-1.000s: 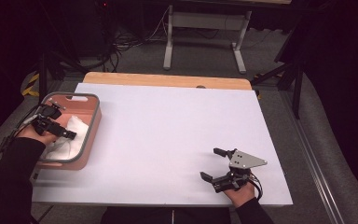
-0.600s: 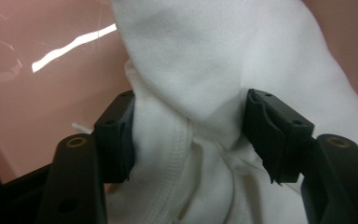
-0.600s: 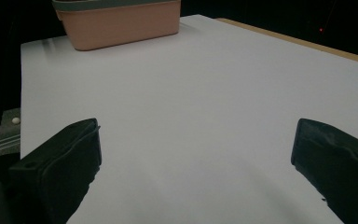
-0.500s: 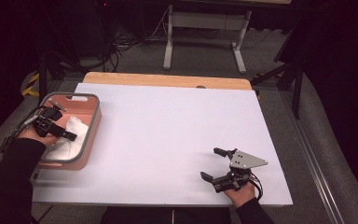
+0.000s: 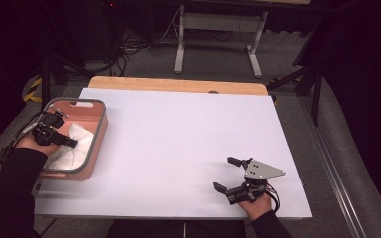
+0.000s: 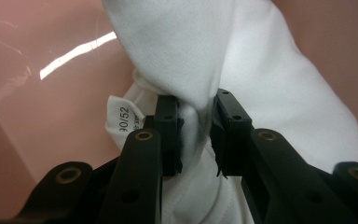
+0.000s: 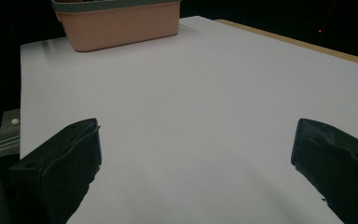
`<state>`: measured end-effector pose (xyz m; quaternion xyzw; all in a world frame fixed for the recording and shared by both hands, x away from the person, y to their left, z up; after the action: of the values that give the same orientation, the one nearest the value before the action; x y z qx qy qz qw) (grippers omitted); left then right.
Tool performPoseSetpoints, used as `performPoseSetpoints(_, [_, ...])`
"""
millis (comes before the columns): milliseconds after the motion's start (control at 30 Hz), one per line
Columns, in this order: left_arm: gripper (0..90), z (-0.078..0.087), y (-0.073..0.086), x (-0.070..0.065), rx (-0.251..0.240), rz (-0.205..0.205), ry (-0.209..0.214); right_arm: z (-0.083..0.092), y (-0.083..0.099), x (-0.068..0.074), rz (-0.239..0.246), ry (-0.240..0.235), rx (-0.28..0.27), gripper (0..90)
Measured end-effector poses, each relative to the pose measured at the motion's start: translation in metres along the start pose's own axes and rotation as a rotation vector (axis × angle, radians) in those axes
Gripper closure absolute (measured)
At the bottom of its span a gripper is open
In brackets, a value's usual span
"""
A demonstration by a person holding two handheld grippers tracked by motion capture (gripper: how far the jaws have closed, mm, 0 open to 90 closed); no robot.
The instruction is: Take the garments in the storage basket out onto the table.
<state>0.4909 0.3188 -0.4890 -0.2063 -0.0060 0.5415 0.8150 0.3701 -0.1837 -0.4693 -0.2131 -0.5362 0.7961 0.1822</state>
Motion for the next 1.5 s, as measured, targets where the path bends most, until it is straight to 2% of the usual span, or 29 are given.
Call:
performPoseSetpoints(300, [74.6,0.018,-0.006,-0.002,-0.155,0.002,-0.012,0.000,0.000,0.000,-0.002,-0.001,0.002,1.7])
performPoseSetpoints(400, [74.5,0.026,-0.007,-0.002,-0.216,0.008,-0.013,0.000,0.000,0.000,-0.002,-0.001,0.002,1.8])
performPoseSetpoints(433, [74.5,0.030,-0.008,-0.002,-0.254,0.009,-0.014,0.000,0.000,0.000,-0.002,0.000,0.002,1.7])
performPoseSetpoints(500, [74.5,0.035,-0.008,-0.002,-0.297,0.018,-0.001,0.000,0.000,0.000,-0.003,0.000,0.002,1.8])
performPoseSetpoints(800, [74.6,0.055,-0.011,-0.004,-0.453,0.031,0.005,0.000,0.000,0.001,-0.002,-0.001,-0.001,1.8])
performPoseSetpoints(1133, [74.6,0.080,-0.013,-0.011,-0.586,0.020,0.019,0.000,0.000,0.001,-0.004,-0.002,0.000,1.8])
performPoseSetpoints(1233, [74.7,0.089,-0.014,-0.014,-0.637,0.023,0.033,0.000,0.001,0.000,-0.005,-0.001,-0.001,1.8])
performPoseSetpoints(1500, [74.7,0.104,-0.014,-0.017,-0.721,0.042,0.059,0.000,0.000,0.000,-0.007,-0.001,-0.003,1.8])
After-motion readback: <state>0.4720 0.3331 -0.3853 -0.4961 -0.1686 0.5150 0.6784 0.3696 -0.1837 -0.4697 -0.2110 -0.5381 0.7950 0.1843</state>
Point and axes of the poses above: each handheld gripper's, and its own axes: z roughly backward along the jaws, y roughly out of its underside, x roughly to its left, the point moved 9 cm from there along -z, roughly forward along the jaws, and after that the axes turned 8 degrees about z, right-handed, at the moved point
